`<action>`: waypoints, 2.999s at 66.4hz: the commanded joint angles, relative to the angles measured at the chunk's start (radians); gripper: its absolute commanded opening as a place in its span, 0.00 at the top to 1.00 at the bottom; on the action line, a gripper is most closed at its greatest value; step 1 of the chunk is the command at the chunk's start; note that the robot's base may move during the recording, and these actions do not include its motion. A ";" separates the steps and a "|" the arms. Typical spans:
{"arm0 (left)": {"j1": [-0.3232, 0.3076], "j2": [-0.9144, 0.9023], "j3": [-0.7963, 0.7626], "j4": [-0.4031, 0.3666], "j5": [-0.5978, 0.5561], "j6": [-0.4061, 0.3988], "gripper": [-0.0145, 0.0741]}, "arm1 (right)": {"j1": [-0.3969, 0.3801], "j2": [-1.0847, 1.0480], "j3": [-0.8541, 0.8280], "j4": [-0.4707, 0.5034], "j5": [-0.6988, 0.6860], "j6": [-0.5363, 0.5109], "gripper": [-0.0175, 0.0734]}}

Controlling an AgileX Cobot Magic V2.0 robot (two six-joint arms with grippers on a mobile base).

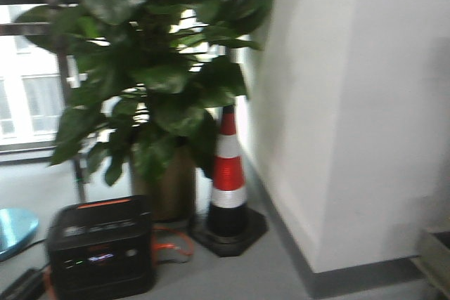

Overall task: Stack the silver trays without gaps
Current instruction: 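Turn the base toward the other shelf rack carrying the tray, then align the held tray above the silver tray on the shelf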

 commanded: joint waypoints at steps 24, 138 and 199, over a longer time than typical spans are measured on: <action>-0.024 0.014 -0.007 -0.026 -0.202 0.024 0.85 | 0.028 -0.003 -0.011 0.032 -0.276 0.001 0.83; -0.024 0.014 -0.007 0.050 -0.201 0.024 0.85 | 0.028 -0.003 -0.011 0.032 -0.285 0.001 0.83; -0.024 0.014 -0.007 0.050 -0.201 0.024 0.85 | 0.028 -0.003 -0.011 0.032 -0.395 0.001 0.83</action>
